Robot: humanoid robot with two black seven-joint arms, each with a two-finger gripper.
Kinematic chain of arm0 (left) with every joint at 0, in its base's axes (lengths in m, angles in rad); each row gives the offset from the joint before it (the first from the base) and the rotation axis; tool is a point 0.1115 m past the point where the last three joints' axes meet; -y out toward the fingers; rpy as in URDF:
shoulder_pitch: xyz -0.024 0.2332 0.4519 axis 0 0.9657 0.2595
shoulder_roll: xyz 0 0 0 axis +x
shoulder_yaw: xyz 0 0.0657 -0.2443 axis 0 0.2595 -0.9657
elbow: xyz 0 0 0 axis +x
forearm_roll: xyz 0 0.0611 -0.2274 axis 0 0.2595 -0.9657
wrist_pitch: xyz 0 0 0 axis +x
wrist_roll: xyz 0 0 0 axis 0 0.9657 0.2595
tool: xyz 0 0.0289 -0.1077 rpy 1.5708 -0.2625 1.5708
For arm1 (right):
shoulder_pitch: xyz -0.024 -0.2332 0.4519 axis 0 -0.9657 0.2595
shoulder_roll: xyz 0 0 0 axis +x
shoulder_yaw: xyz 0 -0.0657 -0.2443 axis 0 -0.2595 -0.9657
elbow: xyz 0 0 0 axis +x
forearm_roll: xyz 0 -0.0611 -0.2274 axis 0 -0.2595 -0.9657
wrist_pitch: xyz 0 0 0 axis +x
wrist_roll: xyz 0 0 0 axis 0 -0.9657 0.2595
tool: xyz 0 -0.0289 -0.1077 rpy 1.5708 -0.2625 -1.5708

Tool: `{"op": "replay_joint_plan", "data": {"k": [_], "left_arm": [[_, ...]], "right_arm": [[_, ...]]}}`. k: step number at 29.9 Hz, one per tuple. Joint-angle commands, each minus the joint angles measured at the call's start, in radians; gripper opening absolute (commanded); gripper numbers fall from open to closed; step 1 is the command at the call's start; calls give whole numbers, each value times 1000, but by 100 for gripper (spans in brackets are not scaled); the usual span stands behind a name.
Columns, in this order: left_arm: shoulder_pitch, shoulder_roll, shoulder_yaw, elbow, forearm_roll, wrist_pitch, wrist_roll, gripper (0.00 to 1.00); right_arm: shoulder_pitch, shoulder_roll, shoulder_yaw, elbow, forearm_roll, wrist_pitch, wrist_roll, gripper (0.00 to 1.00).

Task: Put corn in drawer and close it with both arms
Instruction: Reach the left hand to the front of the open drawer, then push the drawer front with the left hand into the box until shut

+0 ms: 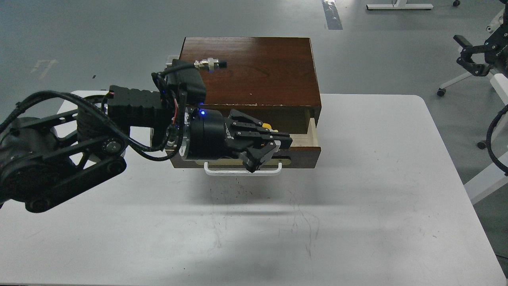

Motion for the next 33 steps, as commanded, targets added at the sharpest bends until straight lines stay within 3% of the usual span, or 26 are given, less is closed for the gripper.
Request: {"op": "replay_joint_plan", "data": {"k": [1, 14, 33], "left_arm": [[-2, -3, 72, -4, 57, 0, -1, 0], [-1, 4, 178, 30, 217, 0, 1, 0], [-15, 66, 183, 78, 278, 0, -1, 0]], "right_arm": [[0, 3, 0, -27, -1, 0, 13, 100], [-8, 7, 0, -51, -1, 0, 16, 100], [-14, 35, 23, -96, -3, 0, 16, 100]]}}
